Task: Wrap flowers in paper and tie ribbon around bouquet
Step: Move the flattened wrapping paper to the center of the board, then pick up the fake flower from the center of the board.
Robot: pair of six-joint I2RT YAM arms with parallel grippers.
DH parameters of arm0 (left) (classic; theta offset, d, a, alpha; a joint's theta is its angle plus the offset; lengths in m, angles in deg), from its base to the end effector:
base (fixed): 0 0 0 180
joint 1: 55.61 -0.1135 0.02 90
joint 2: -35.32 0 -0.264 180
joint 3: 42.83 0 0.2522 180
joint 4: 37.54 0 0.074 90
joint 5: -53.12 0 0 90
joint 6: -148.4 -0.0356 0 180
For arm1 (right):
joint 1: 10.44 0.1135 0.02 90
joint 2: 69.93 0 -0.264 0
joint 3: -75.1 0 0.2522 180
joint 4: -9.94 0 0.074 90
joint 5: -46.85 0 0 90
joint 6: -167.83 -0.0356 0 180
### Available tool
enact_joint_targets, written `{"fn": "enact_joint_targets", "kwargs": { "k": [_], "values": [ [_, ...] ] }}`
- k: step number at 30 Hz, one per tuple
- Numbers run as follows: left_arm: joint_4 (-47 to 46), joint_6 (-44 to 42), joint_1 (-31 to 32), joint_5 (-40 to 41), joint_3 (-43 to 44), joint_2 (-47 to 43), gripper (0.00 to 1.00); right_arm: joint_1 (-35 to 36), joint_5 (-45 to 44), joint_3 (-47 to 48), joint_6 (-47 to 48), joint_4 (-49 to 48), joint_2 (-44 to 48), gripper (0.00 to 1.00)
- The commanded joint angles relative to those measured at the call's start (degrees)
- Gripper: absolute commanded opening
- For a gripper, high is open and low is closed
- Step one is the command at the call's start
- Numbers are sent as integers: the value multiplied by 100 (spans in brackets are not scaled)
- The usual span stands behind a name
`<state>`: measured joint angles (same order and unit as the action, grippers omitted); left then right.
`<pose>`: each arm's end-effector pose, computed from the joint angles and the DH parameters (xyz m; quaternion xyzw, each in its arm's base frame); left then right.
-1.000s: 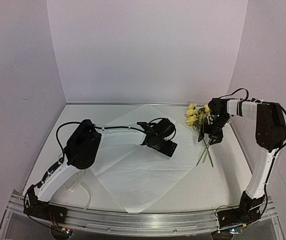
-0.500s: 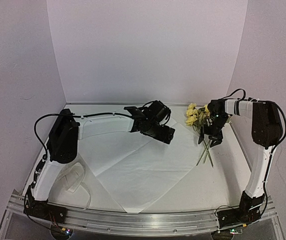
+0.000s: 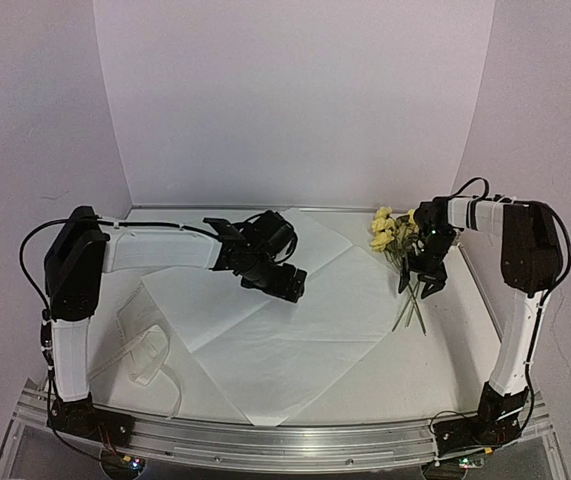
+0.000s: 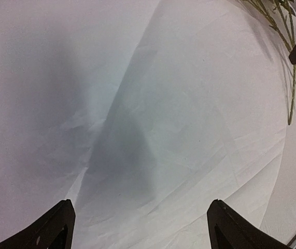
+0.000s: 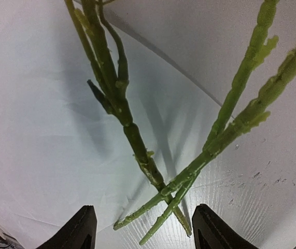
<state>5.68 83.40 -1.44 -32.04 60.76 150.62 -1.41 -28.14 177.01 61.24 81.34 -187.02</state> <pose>0.2616 -0.3571 0.2114 0.2276 0.9252 -0.1608 0.2576 0.3838 0.0703 0.1743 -0.0614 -0.9891 -0.1339 0.0001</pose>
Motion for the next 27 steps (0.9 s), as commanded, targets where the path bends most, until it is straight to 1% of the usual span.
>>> {"fn": "enact_joint_targets", "kwargs": {
  "k": [1, 3, 4, 5, 9, 16, 18, 21, 27],
  "values": [
    [-206, 212, 4, -57, -359, -696, 91, -79, 51, 428, -196, 288, -228, 65],
    [-199, 251, 5, -76, -472, -785, 91, -91, 121, 683, -284, 503, -396, 60],
    [-211, 265, 6, -84, -525, -855, 91, -89, 148, 729, -336, 558, -459, 59],
    [-224, 279, 6, -83, -587, -905, 91, -86, 145, 753, -416, 572, -492, 59],
    [-215, 292, 2, -39, -720, -1044, 91, -87, 97, 832, -647, 579, -618, 52],
    [-284, 339, 3, -112, -932, -1162, 91, -90, -17, 729, -1021, 591, -777, 48],
    [-320, 341, 2, -86, -992, -1202, 91, -89, 1, 688, -1085, 555, -811, 45],
    [-415, 376, -3, -84, -1135, -1196, 91, -87, -13, 629, -1121, 484, -796, 37],
    [-716, 575, -19, -115, -1541, -1016, 91, -85, -76, 581, -863, 417, -486, 16]
  ]
}}
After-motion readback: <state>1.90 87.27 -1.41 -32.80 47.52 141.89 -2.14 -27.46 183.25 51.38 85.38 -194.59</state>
